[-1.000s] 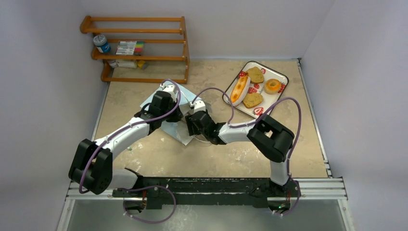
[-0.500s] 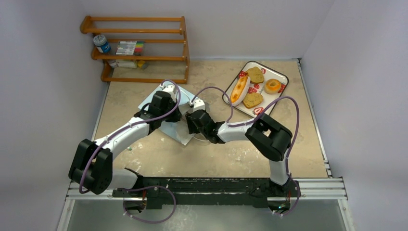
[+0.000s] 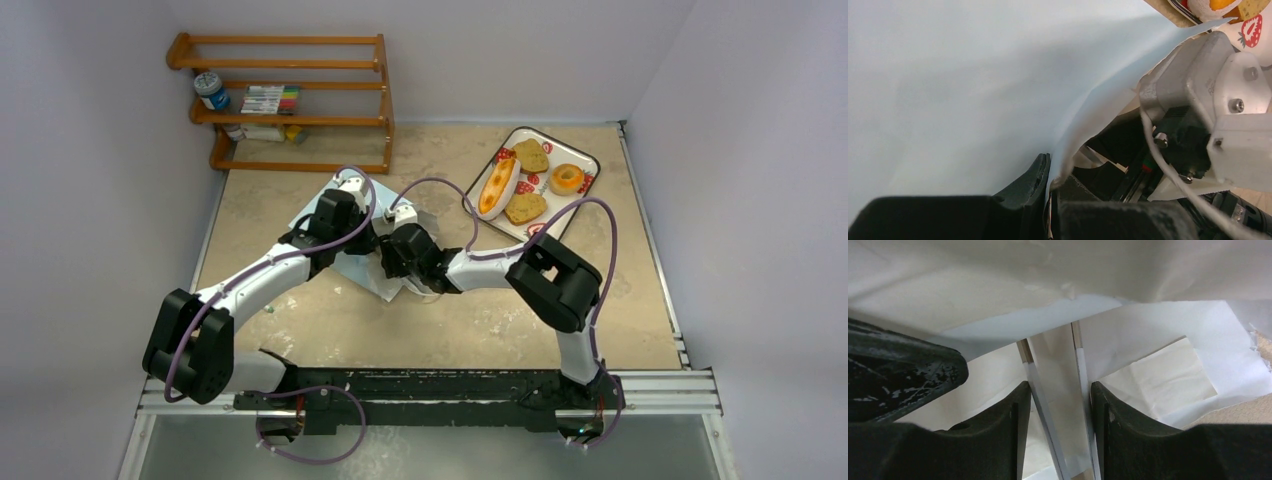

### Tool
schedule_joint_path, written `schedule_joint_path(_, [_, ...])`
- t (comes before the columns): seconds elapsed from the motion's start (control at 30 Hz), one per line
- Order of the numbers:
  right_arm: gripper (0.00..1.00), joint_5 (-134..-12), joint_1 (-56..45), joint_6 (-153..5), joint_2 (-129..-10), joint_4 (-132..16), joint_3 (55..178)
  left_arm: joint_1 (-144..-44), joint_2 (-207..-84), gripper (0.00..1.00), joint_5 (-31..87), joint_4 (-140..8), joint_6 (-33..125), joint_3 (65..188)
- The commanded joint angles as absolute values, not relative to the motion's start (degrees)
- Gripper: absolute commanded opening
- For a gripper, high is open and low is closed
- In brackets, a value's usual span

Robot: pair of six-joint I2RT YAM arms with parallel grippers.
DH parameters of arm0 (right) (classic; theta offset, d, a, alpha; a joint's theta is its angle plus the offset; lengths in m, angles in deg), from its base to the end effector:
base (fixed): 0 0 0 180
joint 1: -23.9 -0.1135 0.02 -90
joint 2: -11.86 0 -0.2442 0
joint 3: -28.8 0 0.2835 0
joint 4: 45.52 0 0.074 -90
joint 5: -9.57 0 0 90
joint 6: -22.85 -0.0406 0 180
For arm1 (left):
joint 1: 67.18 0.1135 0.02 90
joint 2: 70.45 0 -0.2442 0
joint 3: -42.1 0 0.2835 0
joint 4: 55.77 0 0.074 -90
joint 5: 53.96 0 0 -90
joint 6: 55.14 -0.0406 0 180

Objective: Take the fake bread out of the paper bag
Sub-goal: Pick up the clamp from the paper bag.

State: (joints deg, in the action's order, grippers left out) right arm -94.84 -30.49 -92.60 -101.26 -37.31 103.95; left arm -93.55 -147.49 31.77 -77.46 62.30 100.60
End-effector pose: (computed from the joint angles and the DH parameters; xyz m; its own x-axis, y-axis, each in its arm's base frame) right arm 0.2631 0.3500 0.1074 -0.5453 -0.0466 -0.8370 -0.4732 0.8412 0.2615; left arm 0.2866 -0.1455 0.1874 -0.7411 -0.1455 -0.6554 0.1716 0.9027 -0.3945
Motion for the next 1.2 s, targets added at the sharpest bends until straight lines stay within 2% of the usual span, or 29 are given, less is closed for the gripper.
schedule_joint_path(0.0, [0.46, -92.4, -30.8, -93.7, -101.0, -35.9, 105.8, -94.3, -147.3, 0.0, 26.9, -75.8, 63.7, 101.1])
schedule_joint_path(0.23, [0.47, -92.3, -30.5, -95.5, -101.9, -33.8, 107.3, -94.3, -147.6, 0.0, 26.6, -75.2, 64.1, 100.7])
schedule_joint_path(0.37, [0.42, -92.1, -30.2, -96.0, -103.4, -34.3, 110.1, -94.3, -147.7, 0.0, 26.6, -75.4, 64.0, 100.8])
schedule_joint_path(0.4, [0.34, -92.1, -30.2, -96.2, -103.6, -34.3, 110.6, -94.3, -147.6, 0.0, 26.8, -75.6, 64.0, 100.9])
schedule_joint_path(0.47, [0.09, -92.2, -30.0, -96.6, -103.8, -35.5, 111.4, -94.3, -147.4, 0.0, 27.1, -76.0, 63.9, 101.2])
schedule_joint_path(0.57, [0.0, -93.0, -30.0, -97.1, -102.6, -36.0, 110.4, -94.2, -146.7, 0.0, 28.2, -76.0, 64.1, 101.5])
schedule_joint_path(1.17, [0.0, -93.4, -30.0, -98.5, -83.5, -44.4, 97.8, -94.2, -148.6, 0.0, 37.7, -72.4, 70.0, 107.0])
